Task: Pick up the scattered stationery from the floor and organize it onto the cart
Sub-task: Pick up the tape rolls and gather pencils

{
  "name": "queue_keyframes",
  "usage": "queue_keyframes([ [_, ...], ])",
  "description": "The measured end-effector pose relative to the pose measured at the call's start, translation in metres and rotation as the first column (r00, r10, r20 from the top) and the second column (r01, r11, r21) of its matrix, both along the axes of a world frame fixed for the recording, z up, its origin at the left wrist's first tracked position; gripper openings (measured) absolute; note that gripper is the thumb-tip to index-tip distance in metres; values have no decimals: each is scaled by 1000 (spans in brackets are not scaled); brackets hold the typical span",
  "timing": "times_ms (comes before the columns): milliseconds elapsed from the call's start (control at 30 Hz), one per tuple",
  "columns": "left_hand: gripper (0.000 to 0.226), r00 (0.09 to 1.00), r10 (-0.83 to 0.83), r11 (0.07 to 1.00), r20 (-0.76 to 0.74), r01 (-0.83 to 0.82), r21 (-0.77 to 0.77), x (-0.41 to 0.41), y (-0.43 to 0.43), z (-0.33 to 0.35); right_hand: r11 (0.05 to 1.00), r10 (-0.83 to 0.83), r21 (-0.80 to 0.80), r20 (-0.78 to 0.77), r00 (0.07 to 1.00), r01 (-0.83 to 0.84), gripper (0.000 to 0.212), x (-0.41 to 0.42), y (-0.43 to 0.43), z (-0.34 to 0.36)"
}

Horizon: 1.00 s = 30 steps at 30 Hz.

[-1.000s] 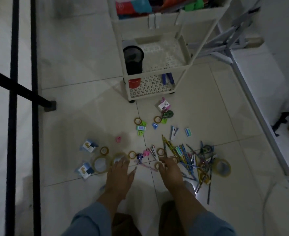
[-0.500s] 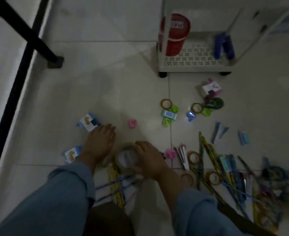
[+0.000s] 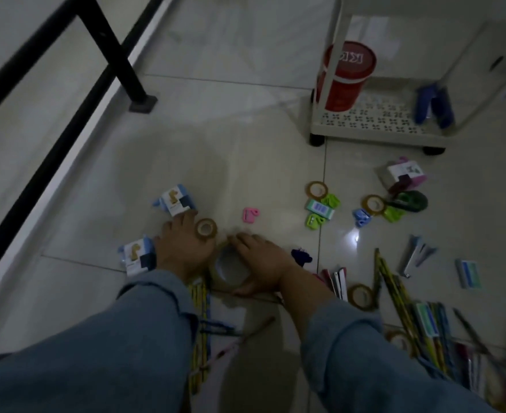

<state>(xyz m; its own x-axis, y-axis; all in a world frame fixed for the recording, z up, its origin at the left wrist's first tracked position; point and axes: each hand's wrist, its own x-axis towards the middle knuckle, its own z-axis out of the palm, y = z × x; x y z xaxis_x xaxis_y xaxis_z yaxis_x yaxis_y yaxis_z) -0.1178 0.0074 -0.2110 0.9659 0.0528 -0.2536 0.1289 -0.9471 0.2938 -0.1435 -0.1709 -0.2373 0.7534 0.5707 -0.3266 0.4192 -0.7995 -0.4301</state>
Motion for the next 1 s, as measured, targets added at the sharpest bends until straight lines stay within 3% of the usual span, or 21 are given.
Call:
queue_keyframes([
  [100,100,998,-45,999,-40,46,24,-10,8,-8,994,-98,56,-18,995,99,106,-1,-12,1],
  [233,99,981,-42,987,-188,70,144,-12,6,-17,943,-308,117,-46,950,312,104,8,-32,6],
  [367,97,967,-21,965,-253,86,247,-15,6,-22,922,-366,109,-67,928,372,108,8,-39,7],
  [500,97,985,-110,967,-134,138,216,-5,0,-19,903,-397,142,-87,914,406,110,7,-37,4],
  [633,102,984,-175,984,27,173,44,11,-31,-8,853,-473,215,-65,879,475,106,6,-41,3],
  [800,90,957,-287,955,33,284,84,41,-55,-4,645,-725,324,-25,688,692,110,10,-65,-2],
  [1000,86,909,-414,906,50,405,125,83,-86,-8,515,-848,386,98,521,765,107,31,-91,-12],
])
